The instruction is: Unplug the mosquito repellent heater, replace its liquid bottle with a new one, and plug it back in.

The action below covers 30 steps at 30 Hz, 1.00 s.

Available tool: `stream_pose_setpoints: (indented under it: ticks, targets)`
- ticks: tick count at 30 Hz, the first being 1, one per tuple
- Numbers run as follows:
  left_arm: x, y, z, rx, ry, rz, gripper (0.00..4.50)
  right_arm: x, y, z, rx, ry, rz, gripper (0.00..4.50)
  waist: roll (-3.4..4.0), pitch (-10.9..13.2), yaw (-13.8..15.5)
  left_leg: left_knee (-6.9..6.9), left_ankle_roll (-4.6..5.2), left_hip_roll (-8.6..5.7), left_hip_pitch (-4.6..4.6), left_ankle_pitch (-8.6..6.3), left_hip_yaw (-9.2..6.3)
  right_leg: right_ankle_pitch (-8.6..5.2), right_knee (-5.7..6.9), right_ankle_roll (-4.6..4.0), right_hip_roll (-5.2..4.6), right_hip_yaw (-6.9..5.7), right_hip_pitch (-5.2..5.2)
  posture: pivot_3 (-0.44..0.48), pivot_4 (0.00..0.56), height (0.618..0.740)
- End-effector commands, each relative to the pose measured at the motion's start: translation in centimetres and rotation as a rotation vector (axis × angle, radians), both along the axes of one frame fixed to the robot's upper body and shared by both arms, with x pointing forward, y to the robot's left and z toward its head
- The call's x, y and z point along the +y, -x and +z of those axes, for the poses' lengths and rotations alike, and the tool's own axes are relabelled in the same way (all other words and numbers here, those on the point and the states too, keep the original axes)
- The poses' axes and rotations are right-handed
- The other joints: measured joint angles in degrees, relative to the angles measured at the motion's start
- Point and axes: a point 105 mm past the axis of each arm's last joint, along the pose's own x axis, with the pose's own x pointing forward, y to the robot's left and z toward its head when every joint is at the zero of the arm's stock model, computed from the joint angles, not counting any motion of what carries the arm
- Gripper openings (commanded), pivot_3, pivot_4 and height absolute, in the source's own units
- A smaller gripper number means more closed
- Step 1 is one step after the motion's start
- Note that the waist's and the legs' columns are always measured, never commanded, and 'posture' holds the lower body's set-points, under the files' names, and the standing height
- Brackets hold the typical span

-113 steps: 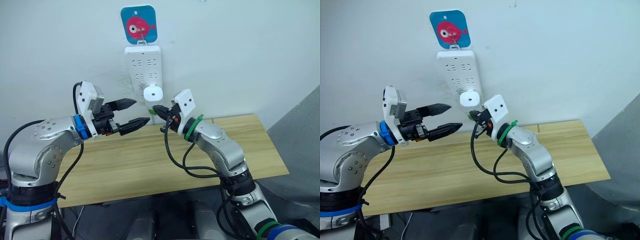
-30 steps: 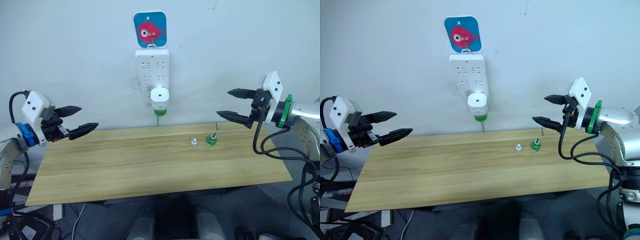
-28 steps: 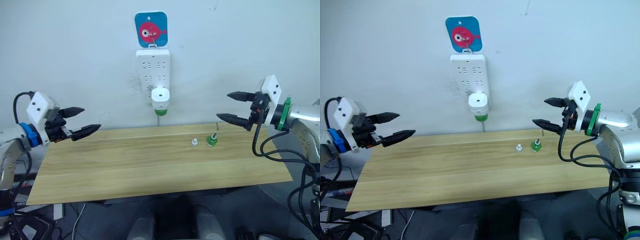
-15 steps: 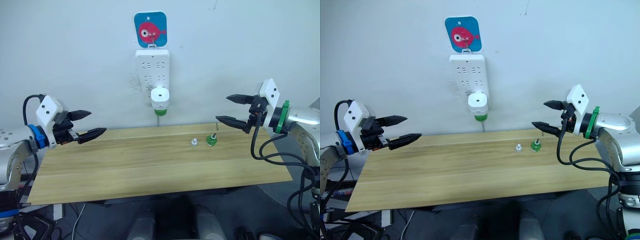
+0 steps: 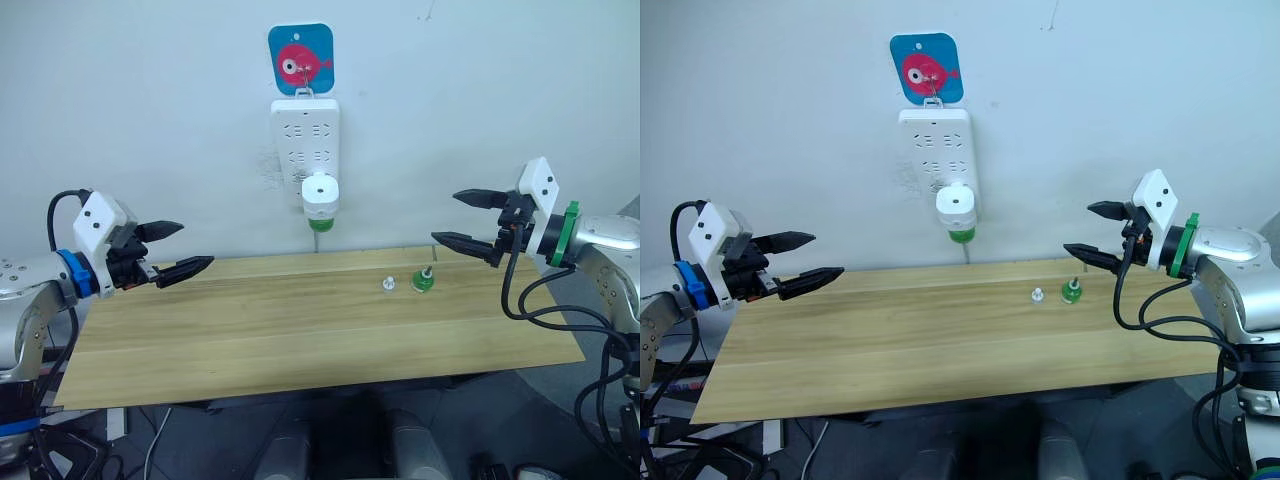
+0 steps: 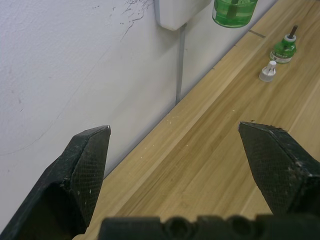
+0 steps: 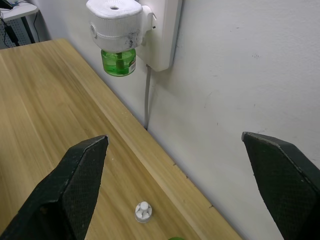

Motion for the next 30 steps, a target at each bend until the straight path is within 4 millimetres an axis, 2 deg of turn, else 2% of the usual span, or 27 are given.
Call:
stream_pose_setpoints:
  ticks: [1, 11, 13, 15, 18, 21, 30]
  targets:
    - [-0.1, -0.1, 1.3, -0.056, -0.011, -0.005, 4.50, -0.2, 0.4, 1.3, -0.054, -0.001, -0.004, 4.47, 0.00, 0.0, 0.0, 0.00, 0.00, 0.00, 0.00, 0.00, 0.00, 0.00, 0.00, 0.00, 0.00, 0.00, 0.00, -0.033, 0.142, 0.740]
    - [-0.1, -0.2, 1.1, -0.060, -0.014, -0.003, 4.50, -0.1, 0.4, 1.2, -0.053, -0.004, -0.006, 4.47, 0.00, 0.0, 0.0, 0.00, 0.00, 0.00, 0.00, 0.00, 0.00, 0.00, 0.00, 0.00, 0.00, 0.00, 0.00, -0.033, 0.139, 0.740]
    - [-0.2, -0.2, 0.8, -0.058, -0.008, -0.009, 4.50, -0.3, 0.2, 0.8, -0.052, 0.008, -0.034, 4.47, 0.00, 0.0, 0.0, 0.00, 0.00, 0.00, 0.00, 0.00, 0.00, 0.00, 0.00, 0.00, 0.00, 0.00, 0.00, -0.033, 0.137, 0.740]
    - [-0.9, 0.4, -0.5, -0.028, -0.025, -0.040, 4.50, -0.4, 0.2, -0.1, -0.036, 0.020, -0.056, 4.47, 0.00, 0.0, 0.0, 0.00, 0.00, 0.00, 0.00, 0.00, 0.00, 0.00, 0.00, 0.00, 0.00, 0.00, 0.00, -0.034, 0.137, 0.740]
    - [-2.5, 0.9, -2.6, 0.005, -0.012, -0.030, 4.50, 0.3, 1.4, -2.5, 0.031, 0.022, -0.048, 4.47, 0.06, -0.2, 0.1, -0.03, 0.03, 0.00, 0.01, -0.03, 0.00, 0.00, 0.00, 0.00, -0.02, 0.02, 0.00, -0.033, 0.137, 0.740]
    - [-3.1, 1.1, -2.9, -0.004, -0.003, -0.020, 4.50, 0.4, 1.9, -3.2, 0.051, 0.027, -0.055, 4.47, 0.05, -0.2, 0.1, 0.04, 0.04, 0.00, -0.04, -0.03, -0.02, 0.00, 0.01, 0.00, -0.03, 0.04, 0.01, -0.032, 0.136, 0.740]
    - [-2.5, 0.3, -0.3, -0.056, 0.072, -0.007, 4.50, -0.2, 0.7, -0.1, -0.010, -0.001, -0.060, 4.47, 0.04, -0.3, 0.2, 0.08, 0.05, 0.00, 0.42, -0.03, 0.03, 0.00, -0.05, 0.00, 0.07, -0.01, 0.47, -0.032, 0.138, 0.740]
